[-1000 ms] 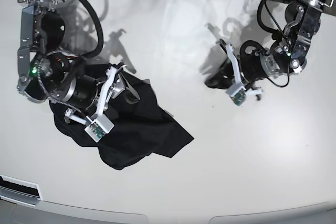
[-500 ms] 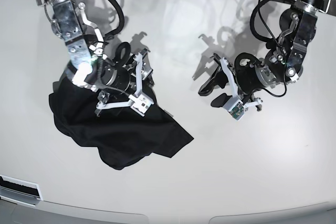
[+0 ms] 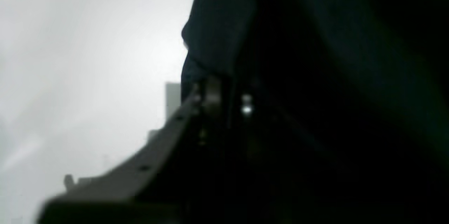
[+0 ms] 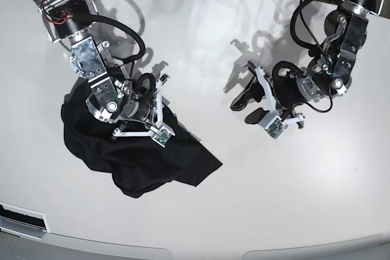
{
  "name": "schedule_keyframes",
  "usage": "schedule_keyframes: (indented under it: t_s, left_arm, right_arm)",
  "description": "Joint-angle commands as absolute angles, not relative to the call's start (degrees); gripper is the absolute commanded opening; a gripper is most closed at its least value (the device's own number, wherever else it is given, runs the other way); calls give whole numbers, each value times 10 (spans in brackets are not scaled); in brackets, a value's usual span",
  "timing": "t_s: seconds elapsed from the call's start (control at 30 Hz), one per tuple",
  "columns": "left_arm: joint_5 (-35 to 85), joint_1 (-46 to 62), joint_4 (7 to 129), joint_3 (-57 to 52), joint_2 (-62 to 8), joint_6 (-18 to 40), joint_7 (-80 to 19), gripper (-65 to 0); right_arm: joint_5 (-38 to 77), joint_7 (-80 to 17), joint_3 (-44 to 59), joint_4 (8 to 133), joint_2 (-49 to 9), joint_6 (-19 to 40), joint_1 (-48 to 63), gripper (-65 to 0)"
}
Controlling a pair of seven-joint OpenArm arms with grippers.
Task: Layout the t-shirt on the table in an organized manner, then fold the t-shirt properly
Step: 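Grasp the shirt again with the right gripper and pull it outward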
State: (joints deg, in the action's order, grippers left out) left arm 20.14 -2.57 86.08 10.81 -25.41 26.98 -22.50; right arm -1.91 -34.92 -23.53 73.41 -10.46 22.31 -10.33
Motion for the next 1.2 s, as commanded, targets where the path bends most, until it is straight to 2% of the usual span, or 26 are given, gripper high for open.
schedule_keyframes:
  t_s: [0.0,0.13,0.3,0.5,0.67,0.7,0.77,0.8,0.83,0.87,0.9,1.07,1.17]
  left_arm:
    - [209,-35,870,104,-259,269,-211,-364]
    - [208,-35,869,104,-259,270,-211,-364]
    - [208,-35,870,104,-259,270,-211,-364]
    - [166,-35,869,104,-259,269,-211,-364]
    - [161,-34,869,104,-266,270,-211,-364]
    - [161,-33,869,104,-267,269,-211,-364]
    - [161,-34,869,104,-268,269,-211,-364]
    - [161,-34,869,104,-268,269,-210,-364]
    - [161,-35,869,104,-268,269,-210,-364]
    - [162,-35,869,104,-268,269,-210,-364]
    - [162,-36,869,104,-268,269,-210,-364]
    - [161,-33,869,104,-268,269,-212,-364]
    - [161,-32,869,104,-268,269,-215,-364]
  right_arm:
    - [-20,-356,-233,748,-106,220,-114,-650]
    - [13,-423,-233,809,-107,225,-114,-650]
    - [73,-494,-221,960,-107,275,-99,-650]
    - [147,-514,-156,1132,-107,338,-56,-650]
    - [215,-524,-73,1169,-107,377,-13,-650]
    - [221,-524,-59,1169,-107,379,-5,-635]
    - [225,-526,-34,1169,-107,372,10,-475]
    - [225,-526,-25,1169,-107,368,15,-429]
    - [224,-526,-18,1169,-107,369,20,-467]
    - [224,-526,-13,1169,-107,369,23,-578]
    - [223,-526,-8,1169,-107,369,24,-650]
    - [228,-511,4,1169,-107,391,24,-650]
    - [288,-528,3,1169,-107,398,30,-650]
